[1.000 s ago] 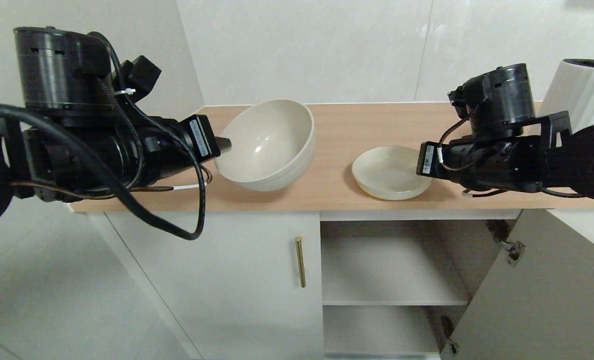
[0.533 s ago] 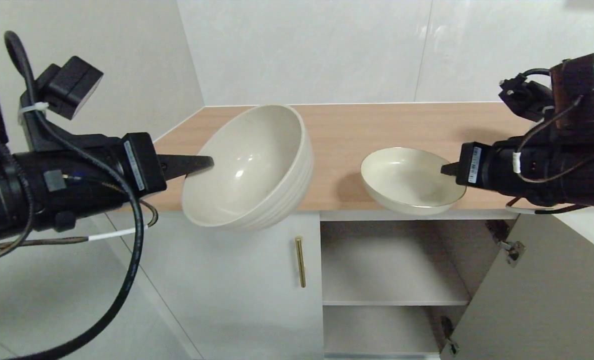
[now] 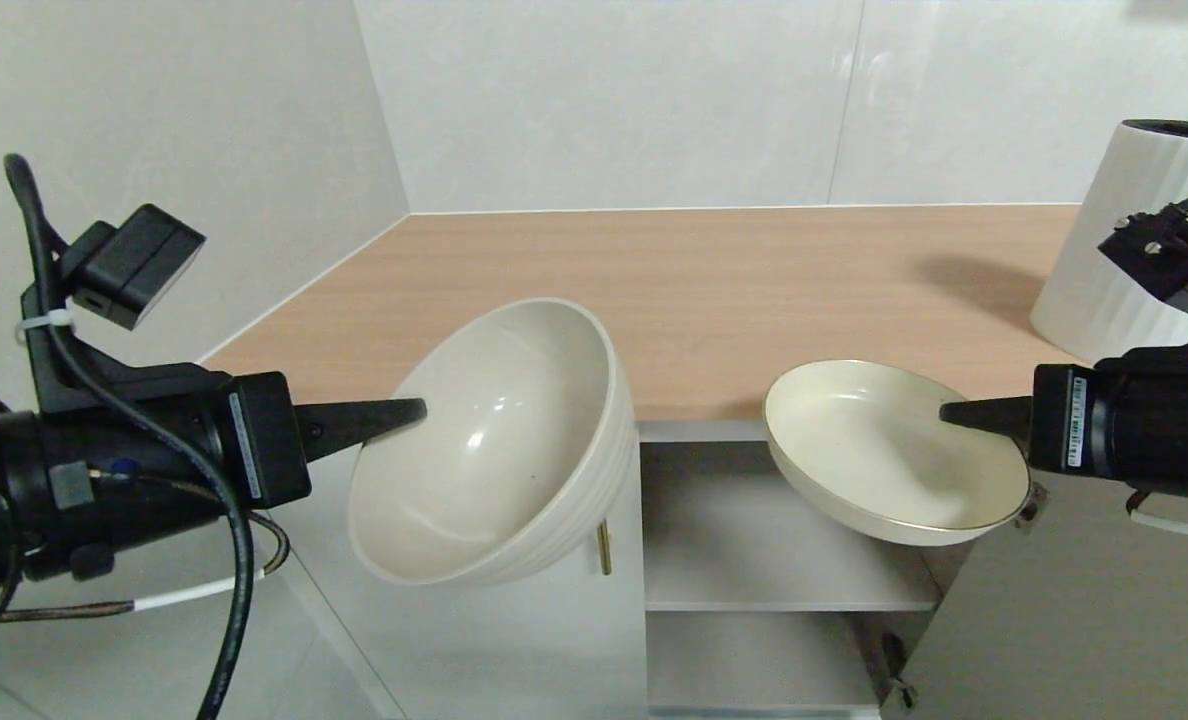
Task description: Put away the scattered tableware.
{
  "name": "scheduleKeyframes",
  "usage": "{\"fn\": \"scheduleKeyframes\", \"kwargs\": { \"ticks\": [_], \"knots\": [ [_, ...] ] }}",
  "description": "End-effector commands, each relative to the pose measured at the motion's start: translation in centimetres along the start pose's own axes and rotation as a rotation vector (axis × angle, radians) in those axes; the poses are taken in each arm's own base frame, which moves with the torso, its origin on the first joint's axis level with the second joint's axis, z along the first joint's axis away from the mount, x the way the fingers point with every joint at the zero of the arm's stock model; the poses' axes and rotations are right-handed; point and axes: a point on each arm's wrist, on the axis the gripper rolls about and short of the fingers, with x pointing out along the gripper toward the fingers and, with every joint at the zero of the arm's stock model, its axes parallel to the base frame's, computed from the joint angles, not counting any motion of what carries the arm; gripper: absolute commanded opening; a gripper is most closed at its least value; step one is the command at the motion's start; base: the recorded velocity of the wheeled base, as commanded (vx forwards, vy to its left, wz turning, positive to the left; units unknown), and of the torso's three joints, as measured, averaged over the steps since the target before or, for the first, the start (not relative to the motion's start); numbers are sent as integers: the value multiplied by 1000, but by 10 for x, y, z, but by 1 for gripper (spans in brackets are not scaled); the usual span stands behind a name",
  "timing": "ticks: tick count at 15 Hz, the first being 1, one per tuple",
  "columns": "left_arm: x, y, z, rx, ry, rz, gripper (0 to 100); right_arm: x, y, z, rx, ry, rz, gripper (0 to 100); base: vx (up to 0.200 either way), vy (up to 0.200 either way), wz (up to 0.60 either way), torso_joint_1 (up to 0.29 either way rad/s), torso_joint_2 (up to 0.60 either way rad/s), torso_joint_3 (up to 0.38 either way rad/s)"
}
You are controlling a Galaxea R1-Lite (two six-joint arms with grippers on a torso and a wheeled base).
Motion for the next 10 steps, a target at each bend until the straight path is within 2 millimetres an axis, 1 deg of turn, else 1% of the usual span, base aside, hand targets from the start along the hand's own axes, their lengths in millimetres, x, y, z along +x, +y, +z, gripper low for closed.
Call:
{"fn": "scheduleKeyframes", "kwargs": {
  "ticks": [1, 2, 8, 10],
  "knots": [
    [5, 1, -3, -3, 19, 4, 0, -6, -1, -2, -2, -6, 5, 0, 0, 0, 0, 0, 0, 0],
    [6, 2, -4, -4, 25, 5, 0, -5, -1, -2, -3, -3, 3, 0, 0, 0, 0, 0, 0, 0],
    [9, 3, -5, -6, 38, 11, 0, 0, -3, -6, -5, 17, -5, 0, -200, 0, 0, 7, 0, 3],
    [11, 4, -6, -6, 42, 15, 0, 3, -3, -7, -6, 25, -8, 0, 0, 0, 0, 0, 0, 0]
  ]
}}
